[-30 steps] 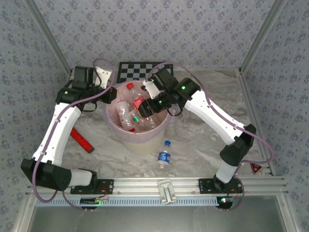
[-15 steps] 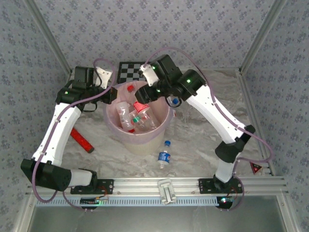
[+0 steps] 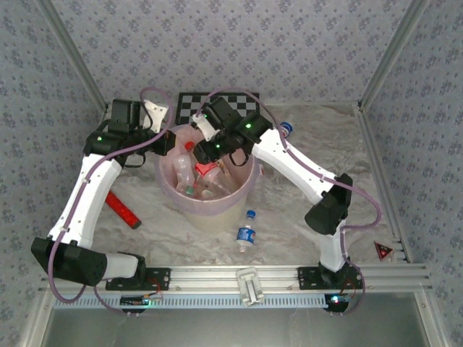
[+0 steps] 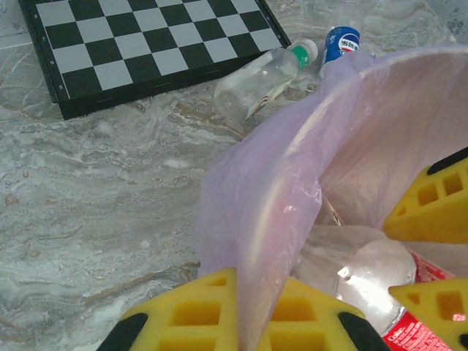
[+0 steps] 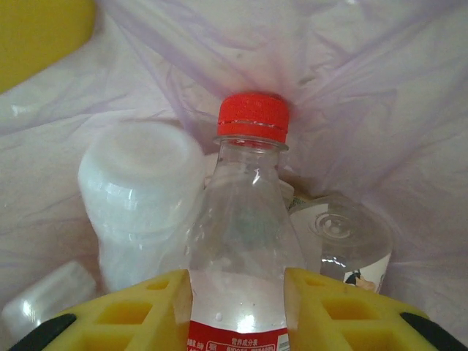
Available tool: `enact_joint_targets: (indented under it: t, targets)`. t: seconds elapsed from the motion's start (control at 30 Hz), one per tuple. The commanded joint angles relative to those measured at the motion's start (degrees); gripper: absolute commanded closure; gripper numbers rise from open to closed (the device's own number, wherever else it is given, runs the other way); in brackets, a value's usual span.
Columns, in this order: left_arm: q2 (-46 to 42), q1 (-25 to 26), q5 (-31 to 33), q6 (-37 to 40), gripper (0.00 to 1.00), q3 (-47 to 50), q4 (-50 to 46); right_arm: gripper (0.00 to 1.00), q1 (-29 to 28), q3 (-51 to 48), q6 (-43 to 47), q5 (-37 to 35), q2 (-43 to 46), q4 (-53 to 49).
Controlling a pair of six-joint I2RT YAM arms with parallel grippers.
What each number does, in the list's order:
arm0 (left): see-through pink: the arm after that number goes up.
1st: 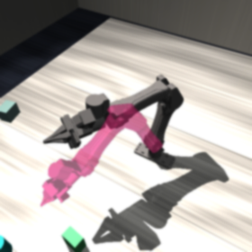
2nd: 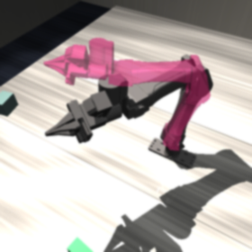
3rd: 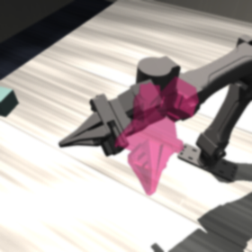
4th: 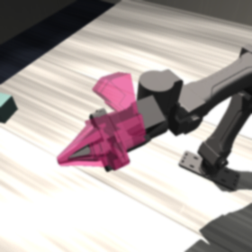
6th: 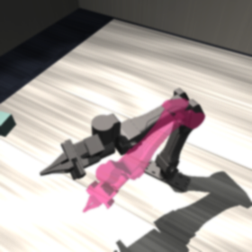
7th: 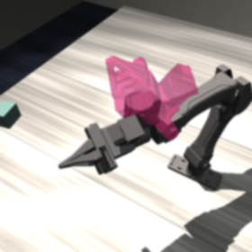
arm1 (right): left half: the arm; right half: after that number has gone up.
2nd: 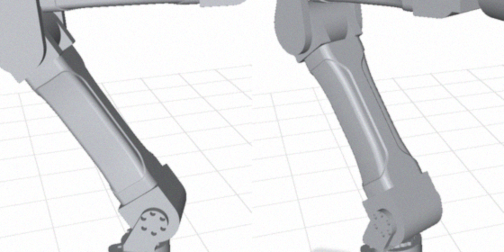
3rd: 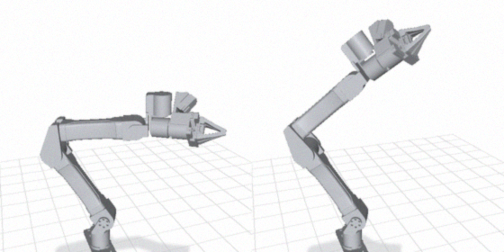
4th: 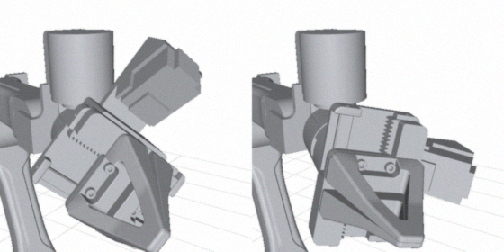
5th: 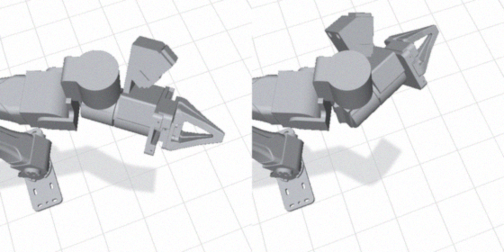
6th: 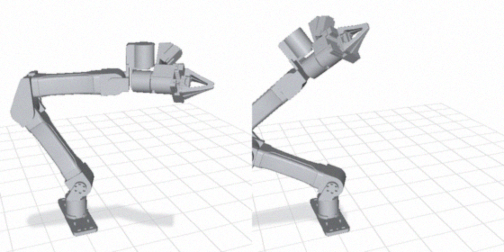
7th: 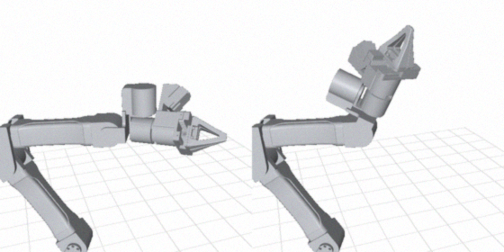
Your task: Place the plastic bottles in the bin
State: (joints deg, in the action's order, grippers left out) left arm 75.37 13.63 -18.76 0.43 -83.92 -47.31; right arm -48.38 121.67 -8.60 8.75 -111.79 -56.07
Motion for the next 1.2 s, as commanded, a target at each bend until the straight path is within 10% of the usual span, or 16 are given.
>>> enact_joint_targets:
  t: [0.0, 0.43, 0.83, 1.17]
  targets:
    - [-1.55, 0.17, -2.79, -0.44, 1.0, 0.29, -1.81, 0.61, -0.23, -0.01, -0.91, -0.5, 0.83, -3.66]
    - [-1.73, 0.21, -2.6, -0.43, 1.0, 0.6, -1.8, 0.44, 4.34, -0.9, -2.95, -4.01, 14.08, 0.26]
    - [-2.29, -0.34, -2.09, 0.47, 1.0, 0.52, -2.54, 0.2, 20.18, -32.62, -14.61, -2.38, 34.33, 4.38]
    - [-5.87, -6.04, 0.38, 1.21, 1.0, -2.42, -5.98, 0.09, 25.09, -43.38, -18.18, -0.16, 28.36, 7.86]
